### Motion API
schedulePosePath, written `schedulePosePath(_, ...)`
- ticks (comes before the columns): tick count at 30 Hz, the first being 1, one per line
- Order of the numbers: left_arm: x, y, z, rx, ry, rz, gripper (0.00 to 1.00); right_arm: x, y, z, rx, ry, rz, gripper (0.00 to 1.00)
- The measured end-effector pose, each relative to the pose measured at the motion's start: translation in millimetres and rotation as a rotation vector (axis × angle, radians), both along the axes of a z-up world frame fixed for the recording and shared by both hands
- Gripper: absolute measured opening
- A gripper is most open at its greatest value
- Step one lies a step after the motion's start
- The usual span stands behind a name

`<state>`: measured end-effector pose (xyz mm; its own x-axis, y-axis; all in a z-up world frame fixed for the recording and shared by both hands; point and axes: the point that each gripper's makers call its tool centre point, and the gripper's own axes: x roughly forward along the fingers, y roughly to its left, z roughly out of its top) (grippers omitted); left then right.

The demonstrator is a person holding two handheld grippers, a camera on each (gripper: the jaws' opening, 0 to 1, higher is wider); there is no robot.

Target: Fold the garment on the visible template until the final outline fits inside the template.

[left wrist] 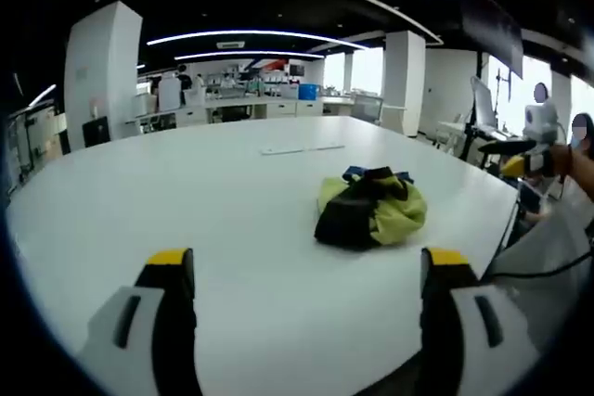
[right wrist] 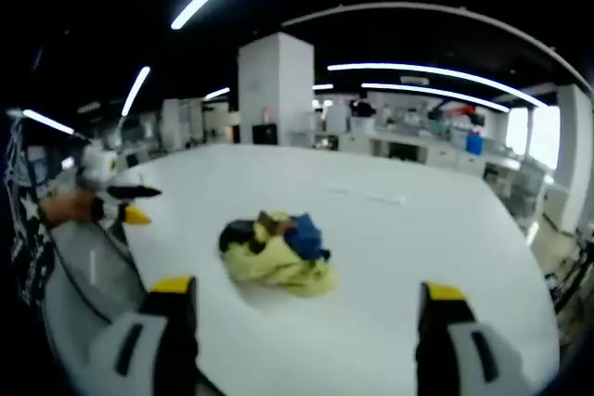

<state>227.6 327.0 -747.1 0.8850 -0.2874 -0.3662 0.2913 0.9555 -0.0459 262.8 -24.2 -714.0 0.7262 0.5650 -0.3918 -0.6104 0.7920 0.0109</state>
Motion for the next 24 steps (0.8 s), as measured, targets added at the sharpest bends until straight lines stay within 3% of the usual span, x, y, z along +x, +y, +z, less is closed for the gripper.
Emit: schedulePosePath(24,-4.0,-10.0,2.7,0.003,0.011,-0.013,0.99,-3.2,0.1,-0.2,0.01,-0.006,0.012,0.99)
